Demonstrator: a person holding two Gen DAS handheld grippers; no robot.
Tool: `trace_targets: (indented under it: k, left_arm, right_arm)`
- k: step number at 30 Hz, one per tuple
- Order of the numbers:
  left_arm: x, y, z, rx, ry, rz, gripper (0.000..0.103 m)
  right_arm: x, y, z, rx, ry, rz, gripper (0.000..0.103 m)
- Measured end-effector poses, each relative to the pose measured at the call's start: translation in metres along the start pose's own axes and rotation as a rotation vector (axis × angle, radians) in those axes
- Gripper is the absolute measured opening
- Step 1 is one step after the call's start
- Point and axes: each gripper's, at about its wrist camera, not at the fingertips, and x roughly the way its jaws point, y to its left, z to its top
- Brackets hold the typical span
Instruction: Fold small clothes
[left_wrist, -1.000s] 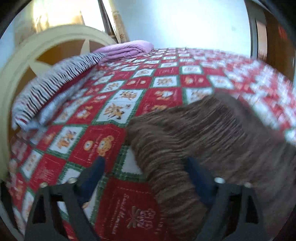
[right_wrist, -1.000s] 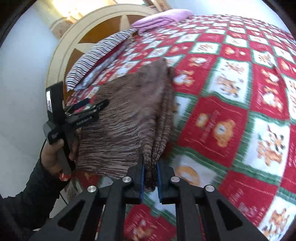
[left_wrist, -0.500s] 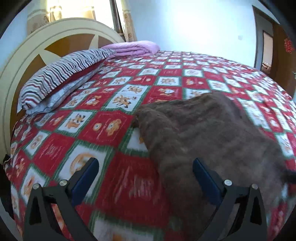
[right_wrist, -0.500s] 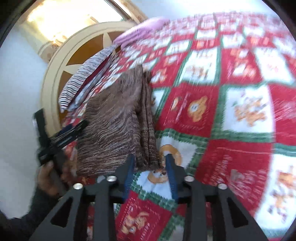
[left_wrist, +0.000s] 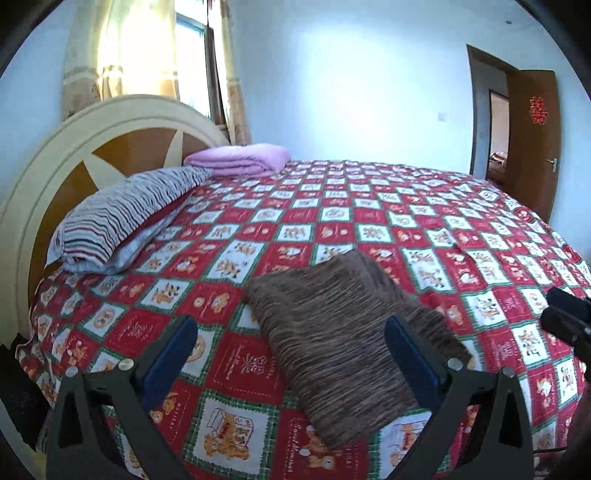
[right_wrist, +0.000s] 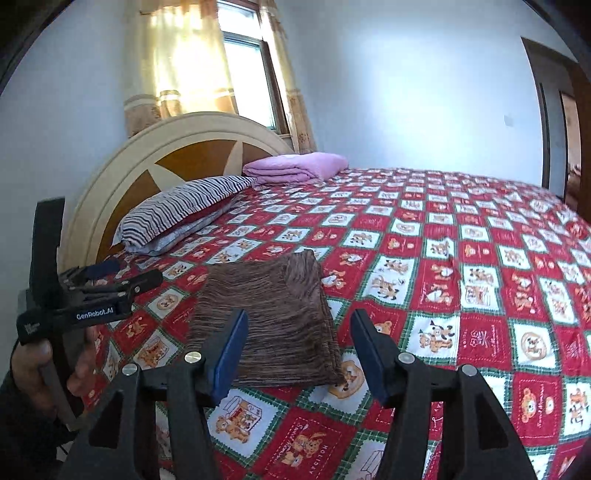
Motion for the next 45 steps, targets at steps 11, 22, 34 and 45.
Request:
trace_targets:
  k: [11, 22, 34, 45]
  left_arm:
    - [-0.012, -0.004, 0.001, -0.004, -0.024, -0.001, 0.103]
    - [-0.012, -0.005, 0.0, -0.004, -0.016, 0.004, 0.103]
    - [-0.012, -0.008, -0.001, -0.002, -0.011, 0.004, 0.103]
    - [-0.011, -0.007, -0.001, 0.006, -0.009, 0.005, 0.103]
  right_arm:
    - [-0.007, 0.015, -0.004, -0.023, 0.007, 0.006, 0.059]
    - [-0.01, 0.018, -0.009, -0.027, 0.015, 0.005, 0.059]
    - [-0.013, 0.016, -0.015, -0.016, 0.021, 0.001, 0.059]
    - [-0.012, 0.017, -0.016, -0.013, 0.027, 0.004, 0.059]
